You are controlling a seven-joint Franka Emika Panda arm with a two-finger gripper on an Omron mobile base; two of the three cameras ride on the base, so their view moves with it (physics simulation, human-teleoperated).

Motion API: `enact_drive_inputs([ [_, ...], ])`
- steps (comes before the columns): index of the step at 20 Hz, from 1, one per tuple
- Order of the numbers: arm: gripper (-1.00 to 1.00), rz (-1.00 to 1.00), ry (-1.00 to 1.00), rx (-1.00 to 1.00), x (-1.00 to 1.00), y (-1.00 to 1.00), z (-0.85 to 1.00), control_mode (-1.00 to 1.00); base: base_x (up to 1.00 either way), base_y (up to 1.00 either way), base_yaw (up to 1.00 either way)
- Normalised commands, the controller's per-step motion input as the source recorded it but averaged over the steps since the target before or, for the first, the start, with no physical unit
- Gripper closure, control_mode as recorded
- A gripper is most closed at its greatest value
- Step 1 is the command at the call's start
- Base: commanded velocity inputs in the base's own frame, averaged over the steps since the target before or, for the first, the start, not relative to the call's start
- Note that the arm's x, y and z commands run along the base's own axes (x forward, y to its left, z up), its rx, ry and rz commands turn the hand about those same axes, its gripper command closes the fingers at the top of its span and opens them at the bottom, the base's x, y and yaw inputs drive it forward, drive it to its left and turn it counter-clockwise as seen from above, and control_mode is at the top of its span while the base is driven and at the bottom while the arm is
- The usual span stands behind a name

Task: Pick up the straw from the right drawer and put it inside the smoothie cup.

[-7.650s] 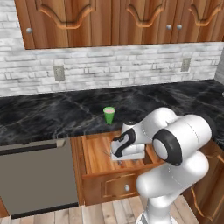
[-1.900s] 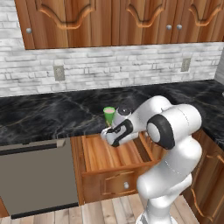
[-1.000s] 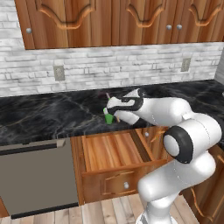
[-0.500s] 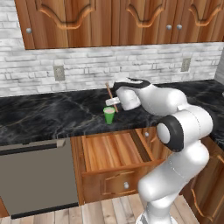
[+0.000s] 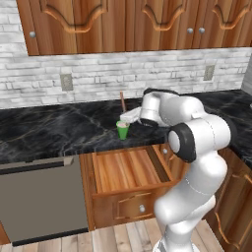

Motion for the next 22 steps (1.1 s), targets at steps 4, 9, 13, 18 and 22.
enact_drive_inputs([
  [4, 1.00, 0.07, 0.00, 0.02, 0.17, 0.00, 0.05, -1.00, 0.00, 0.00, 0.00],
  [9, 1.00, 0.01, 0.01, 0.00, 0.30, -0.01, 0.12, -1.00, 0.00, 0.00, 0.00],
  [13, 1.00, 0.04, 0.00, 0.00, 0.32, 0.00, 0.06, -1.00, 0.00, 0.00, 0.00],
  [18, 1.00, 0.05, 0.00, 0.00, 0.32, 0.00, 0.00, -1.00, 0.00, 0.00, 0.00],
  [22, 1.00, 0.06, 0.00, 0.00, 0.27, 0.00, -0.06, -1.00, 0.00, 0.00, 0.00],
])
